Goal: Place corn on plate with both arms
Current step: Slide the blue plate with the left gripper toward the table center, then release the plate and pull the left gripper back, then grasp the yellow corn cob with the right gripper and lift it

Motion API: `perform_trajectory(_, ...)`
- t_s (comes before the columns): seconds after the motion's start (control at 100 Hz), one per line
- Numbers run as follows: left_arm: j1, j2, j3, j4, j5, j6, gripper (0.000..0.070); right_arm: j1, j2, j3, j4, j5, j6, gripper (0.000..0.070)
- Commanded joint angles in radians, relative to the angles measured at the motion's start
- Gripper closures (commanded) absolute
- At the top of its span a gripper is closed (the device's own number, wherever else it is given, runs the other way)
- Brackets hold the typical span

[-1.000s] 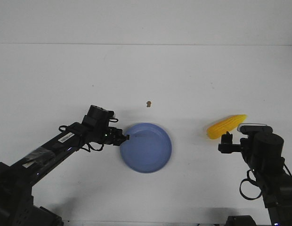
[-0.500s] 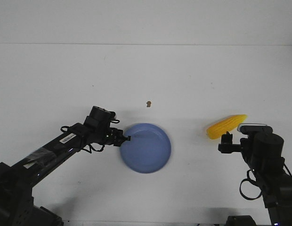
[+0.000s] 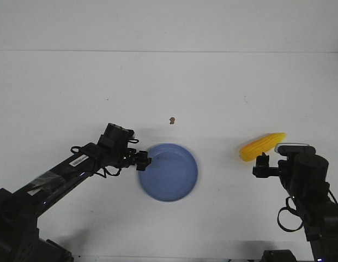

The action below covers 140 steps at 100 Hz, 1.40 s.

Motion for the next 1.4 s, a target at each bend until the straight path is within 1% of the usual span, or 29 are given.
perform_trajectory(0.0,-0.007,0.005,0.01,0.016,-0.001,0.017,0.0148,0.001,0.003,0.018,0.01,-0.001,0.007,0.0114)
perform_trajectory(0.19,0.031,-0.052,0.011,0.07,-0.002,0.085,0.0142,0.001,0.003,0.018,0.01,-0.001,0.007,0.0114)
perform_trajectory(0.26,0.062,-0.099,0.011,0.087,-0.02,0.112,0.0142,0.001,0.003,0.018,0.01,-0.001,0.007,0.0114)
perform_trajectory(0.32,0.093,-0.148,0.011,0.095,-0.058,0.143,0.0142,0.001,0.003,0.018,0.01,-0.001,0.007,0.0114)
perform_trajectory(0.5,0.191,-0.299,0.011,0.088,-0.213,0.267,0.0143,0.001,0.003,0.018,0.01,-0.001,0.007,0.0114)
perform_trajectory(0.66,0.272,-0.394,0.011,0.07,-0.309,0.324,0.0143,0.001,0.003,0.018,0.01,-0.002,0.008,0.0114)
perform_trajectory(0.75,0.3,-0.421,0.01,0.054,-0.322,0.328,0.0143,0.001,0.004,0.018,0.011,-0.002,0.047,0.0114)
perform_trajectory(0.86,0.313,-0.429,0.011,0.04,-0.322,0.327,0.0144,0.0,0.016,0.018,0.014,0.002,0.149,0.0114)
perform_trajectory(0.97,0.312,-0.428,0.011,0.043,-0.322,0.322,0.0144,-0.006,0.063,0.018,0.034,0.04,0.235,0.0114)
perform_trajectory(1.03,0.312,-0.429,0.01,0.043,-0.322,0.321,0.0144,-0.016,0.103,0.018,0.064,0.056,0.254,0.0114)
perform_trajectory(1.26,0.312,-0.429,0.011,0.043,-0.322,0.32,0.0144,-0.085,0.317,0.018,0.187,0.051,0.316,0.0114)
perform_trajectory(1.33,0.312,-0.429,0.011,0.043,-0.322,0.318,0.0144,-0.106,0.385,0.018,0.219,0.045,0.329,0.0114)
perform_trajectory(1.39,0.312,-0.429,0.011,0.043,-0.319,0.316,0.0144,-0.121,0.438,0.018,0.244,0.021,0.339,0.0114)
